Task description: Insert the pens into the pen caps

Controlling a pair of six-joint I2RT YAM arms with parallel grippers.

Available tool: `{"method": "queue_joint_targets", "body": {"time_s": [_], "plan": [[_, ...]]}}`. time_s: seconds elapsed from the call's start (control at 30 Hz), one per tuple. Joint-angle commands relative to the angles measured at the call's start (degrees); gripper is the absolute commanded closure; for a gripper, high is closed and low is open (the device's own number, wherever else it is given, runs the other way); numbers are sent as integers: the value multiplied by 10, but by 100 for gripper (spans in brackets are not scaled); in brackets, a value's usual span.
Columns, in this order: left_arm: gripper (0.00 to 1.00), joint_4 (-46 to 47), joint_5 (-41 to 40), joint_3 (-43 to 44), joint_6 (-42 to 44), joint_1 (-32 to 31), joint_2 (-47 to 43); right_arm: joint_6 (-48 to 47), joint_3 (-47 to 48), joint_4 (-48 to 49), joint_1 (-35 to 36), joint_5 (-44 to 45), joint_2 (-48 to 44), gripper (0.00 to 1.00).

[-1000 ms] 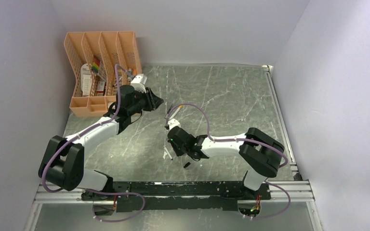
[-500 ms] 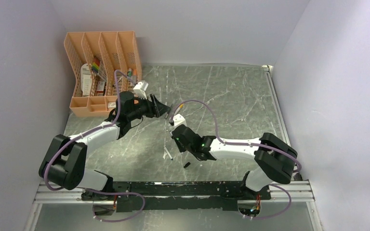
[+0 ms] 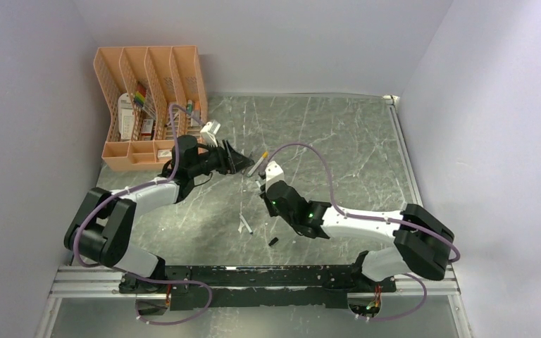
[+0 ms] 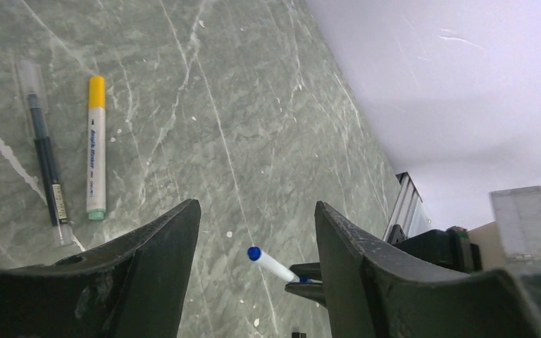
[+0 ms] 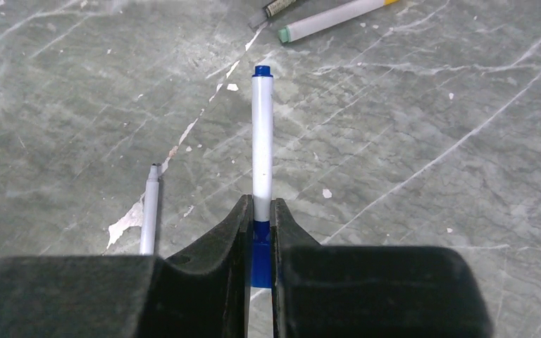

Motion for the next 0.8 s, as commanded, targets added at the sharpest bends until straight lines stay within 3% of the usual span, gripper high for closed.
{"method": "queue_joint_targets", "body": {"time_s": [0.0,0.33,0.47,0.6,0.77], "plan": [[31,53,54,4,-22,3,18,-25,-19,47,-3,18,-44,100],[31,104,105,6,-56,-25,68,-45,-11,55,-9,37,-49,100],[34,68,41,-2,-40,-23,41,-32,8,24,-41,24,-18,100],[35,-21,-44,9,2,-16,-1,12,20,3,-124,-69,17,100],[34,-81,-57,33,34,-16,-5,22,43,14,-173,-122,83,100]]}}
